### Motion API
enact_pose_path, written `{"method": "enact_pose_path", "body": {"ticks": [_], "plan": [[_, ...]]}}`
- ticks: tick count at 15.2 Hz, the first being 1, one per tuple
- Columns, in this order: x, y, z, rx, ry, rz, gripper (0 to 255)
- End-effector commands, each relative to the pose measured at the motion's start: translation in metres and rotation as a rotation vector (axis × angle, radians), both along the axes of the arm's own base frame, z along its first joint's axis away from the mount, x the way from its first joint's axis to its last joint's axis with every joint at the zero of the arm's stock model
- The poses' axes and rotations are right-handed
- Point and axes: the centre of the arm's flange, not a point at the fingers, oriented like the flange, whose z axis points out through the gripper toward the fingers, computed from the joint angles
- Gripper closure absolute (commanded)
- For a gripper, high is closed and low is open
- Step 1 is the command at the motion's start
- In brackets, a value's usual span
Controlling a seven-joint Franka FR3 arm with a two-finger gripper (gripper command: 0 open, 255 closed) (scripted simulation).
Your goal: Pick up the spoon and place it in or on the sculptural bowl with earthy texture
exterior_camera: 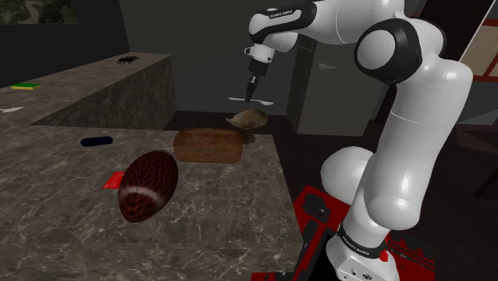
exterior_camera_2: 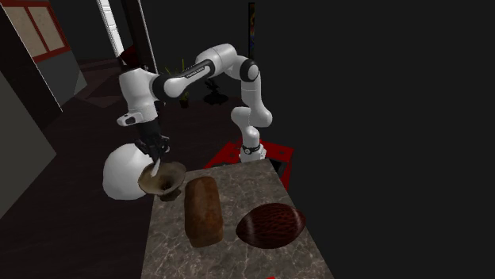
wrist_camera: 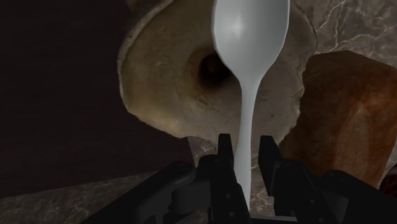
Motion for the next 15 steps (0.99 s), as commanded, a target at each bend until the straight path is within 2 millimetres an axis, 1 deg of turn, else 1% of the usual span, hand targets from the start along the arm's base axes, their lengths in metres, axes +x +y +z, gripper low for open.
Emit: {"method": "enact_pose_path", "body": {"ticks": [1,9,15], "plan": [[0.001,0.000,-0.010,0.000,0.000,0.000,255],[0.001,0.000,-0.051,0.000,0.000,0.000,255],[0.001,0.000,-0.051,0.000,0.000,0.000,255]]}}
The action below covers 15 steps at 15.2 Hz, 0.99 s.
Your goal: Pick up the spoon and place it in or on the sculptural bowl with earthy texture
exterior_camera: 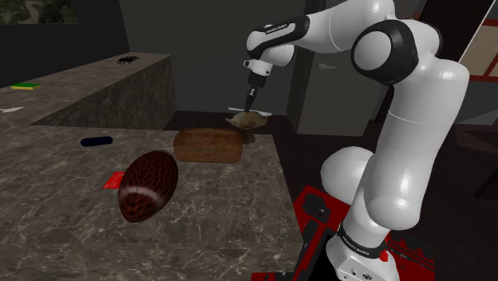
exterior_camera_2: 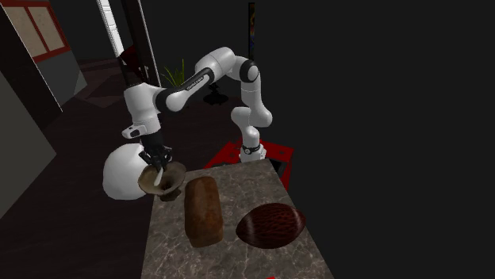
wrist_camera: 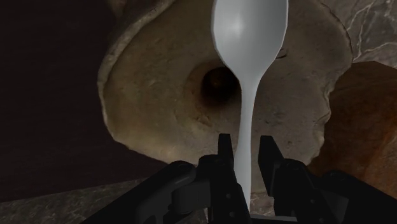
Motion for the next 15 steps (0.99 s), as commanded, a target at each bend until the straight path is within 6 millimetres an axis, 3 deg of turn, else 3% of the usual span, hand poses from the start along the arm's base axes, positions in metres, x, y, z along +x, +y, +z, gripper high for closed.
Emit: {"method": "enact_pose_path", "body": {"ticks": [1,2,7,11,15], "plan": [[0.000,0.000,0.000,0.000,0.000,0.000,255],[0.000,0.000,0.000,0.000,0.000,0.000,0],[0.000,0.000,0.000,0.000,0.000,0.000,0],[-0.007,-0.010,0.048,0.000,0.000,0.000,0],[-0.007,-0.010,0.048,0.000,0.000,0.000,0]]}}
